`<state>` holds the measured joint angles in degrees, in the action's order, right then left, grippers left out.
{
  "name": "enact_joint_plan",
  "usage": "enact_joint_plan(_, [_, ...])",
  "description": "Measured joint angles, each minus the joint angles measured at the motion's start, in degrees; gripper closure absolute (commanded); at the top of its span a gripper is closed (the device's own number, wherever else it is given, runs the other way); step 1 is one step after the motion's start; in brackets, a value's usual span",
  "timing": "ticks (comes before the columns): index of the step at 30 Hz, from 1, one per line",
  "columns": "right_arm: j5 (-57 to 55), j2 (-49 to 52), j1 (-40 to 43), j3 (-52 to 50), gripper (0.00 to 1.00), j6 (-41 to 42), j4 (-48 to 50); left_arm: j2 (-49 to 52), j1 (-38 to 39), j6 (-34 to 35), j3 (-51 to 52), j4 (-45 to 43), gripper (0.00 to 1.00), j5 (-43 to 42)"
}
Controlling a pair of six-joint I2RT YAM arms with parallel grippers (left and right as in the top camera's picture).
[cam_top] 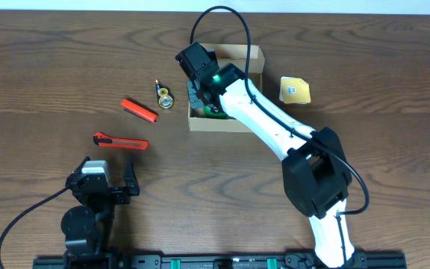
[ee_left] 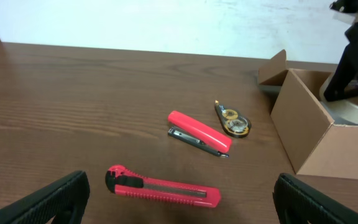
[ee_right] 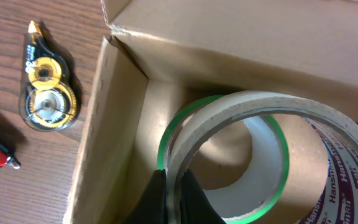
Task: Pack container
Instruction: 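Carry the white tape roll into the box beside the green roll, then release the white tape roll and lift the right gripper away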
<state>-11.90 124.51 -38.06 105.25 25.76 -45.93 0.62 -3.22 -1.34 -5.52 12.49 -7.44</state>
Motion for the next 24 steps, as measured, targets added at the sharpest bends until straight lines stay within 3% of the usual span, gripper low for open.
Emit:
enact_joint_plan(9, [2.5, 0.7, 0.0, 0.0, 0.99, 0.2, 1.2, 0.0, 0.0, 0.0, 0.0, 0.0, 0.05, 0.0])
enact_joint_plan(11, [2.9, 0.7, 0.0, 0.0, 0.9, 0.2, 1.2, 0.0, 0.0, 0.0, 0.0, 0.0, 0.05, 0.0])
enact_joint_plan(15, [3.2, 0.7, 0.0, 0.0, 0.57, 0.8, 1.7, 0.0, 0.0, 0.0, 0.0, 0.0, 0.05, 0.0])
enact_joint_plan(24, [3.3, 0.5, 0.0, 0.9, 0.5, 0.5, -1.0, 0.0, 0.0, 0.0, 0.0, 0.0, 0.04, 0.0])
